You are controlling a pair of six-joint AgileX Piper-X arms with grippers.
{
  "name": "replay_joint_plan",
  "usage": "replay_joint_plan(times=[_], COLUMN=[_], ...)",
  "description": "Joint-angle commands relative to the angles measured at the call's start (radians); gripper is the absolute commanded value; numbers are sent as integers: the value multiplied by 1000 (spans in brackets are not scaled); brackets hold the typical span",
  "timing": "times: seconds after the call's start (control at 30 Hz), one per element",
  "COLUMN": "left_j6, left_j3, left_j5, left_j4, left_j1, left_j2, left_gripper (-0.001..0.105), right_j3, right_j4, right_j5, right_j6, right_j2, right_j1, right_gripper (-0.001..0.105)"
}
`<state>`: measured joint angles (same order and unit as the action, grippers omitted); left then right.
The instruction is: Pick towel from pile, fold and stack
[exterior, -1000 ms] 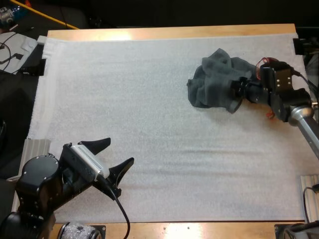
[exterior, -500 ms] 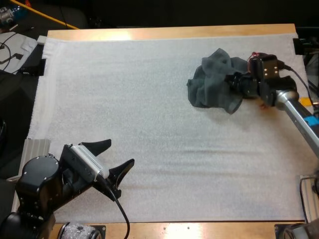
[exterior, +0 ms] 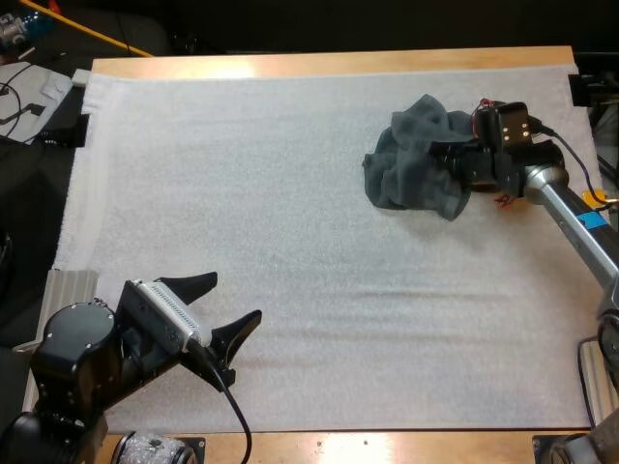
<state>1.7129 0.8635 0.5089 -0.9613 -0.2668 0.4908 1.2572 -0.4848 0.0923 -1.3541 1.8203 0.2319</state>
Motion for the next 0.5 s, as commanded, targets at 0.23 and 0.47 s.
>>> replay_joint_plan(times=[0.23, 0.47], left_j6=[10, 9], left_j3=[5, 5], left_j5=[13, 15], left_j4=[8, 8], left_j1=[-3, -4], left_j2=[4, 0], left_gripper=[70, 70], right_j3=[5, 6], right_j4=[-63, -122], right_j5=[-7, -4], right_j6=[-172, -200], right_j2=[-240, -430], right_j1=[21, 30], right_gripper=[1, 1])
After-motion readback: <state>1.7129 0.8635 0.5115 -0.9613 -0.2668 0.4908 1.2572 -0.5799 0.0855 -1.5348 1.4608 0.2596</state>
